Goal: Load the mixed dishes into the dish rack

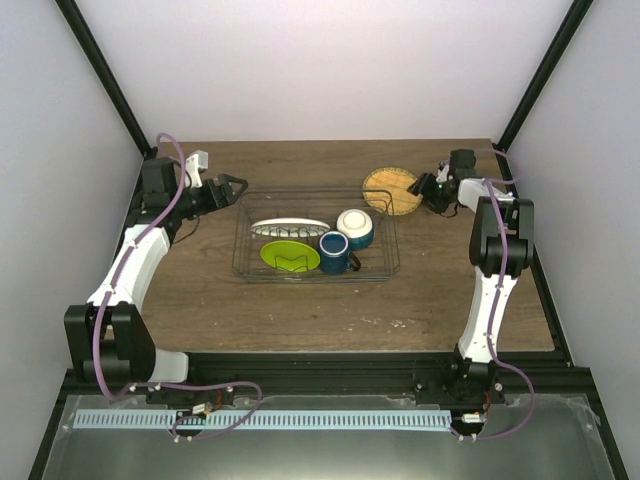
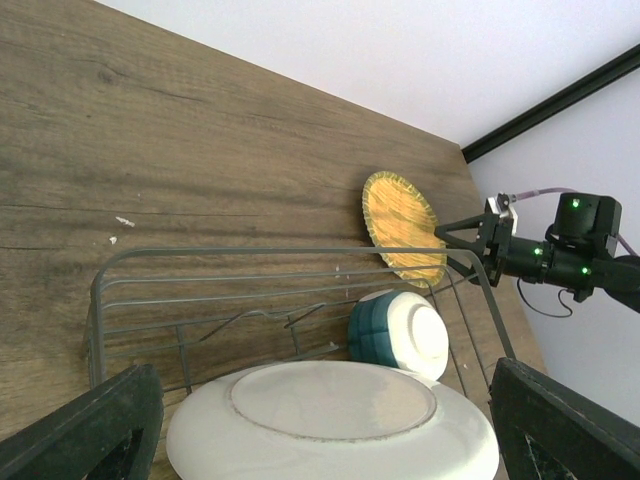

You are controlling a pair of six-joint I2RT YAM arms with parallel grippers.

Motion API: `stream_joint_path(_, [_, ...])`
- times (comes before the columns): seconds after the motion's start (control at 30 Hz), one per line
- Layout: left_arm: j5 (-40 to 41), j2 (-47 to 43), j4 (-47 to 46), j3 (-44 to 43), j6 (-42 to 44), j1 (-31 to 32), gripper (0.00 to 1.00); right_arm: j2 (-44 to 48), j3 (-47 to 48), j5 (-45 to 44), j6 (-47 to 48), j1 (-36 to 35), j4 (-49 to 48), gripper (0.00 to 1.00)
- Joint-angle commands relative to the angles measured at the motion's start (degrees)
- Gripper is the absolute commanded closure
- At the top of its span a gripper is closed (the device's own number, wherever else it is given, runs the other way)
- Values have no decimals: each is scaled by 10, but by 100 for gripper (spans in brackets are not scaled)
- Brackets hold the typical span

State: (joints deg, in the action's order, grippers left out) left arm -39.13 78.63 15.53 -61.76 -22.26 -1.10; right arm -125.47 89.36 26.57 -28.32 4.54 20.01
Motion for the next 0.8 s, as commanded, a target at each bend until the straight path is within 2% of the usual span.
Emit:
stream_joint_path(0.0, [-9, -13, -15, 0, 4, -4, 9, -35, 11, 10, -8, -13, 18, 40])
stream_joint_path(0.2, [-12, -11, -13, -1, 5, -6, 9, -53, 16, 28, -11, -19, 13, 53])
stream_joint_path(0.43, [-14, -7, -15, -1, 4, -7, 9, -67, 22, 43, -4, -22, 10, 82])
stream_joint_path(0.6, [-12, -6, -15, 2, 4, -8, 9, -69, 21, 47, 4, -22, 6, 97])
stream_joint_path(0.77, [-7, -1, -11, 2, 5, -7, 9, -49, 1, 45, 6, -23, -20, 99])
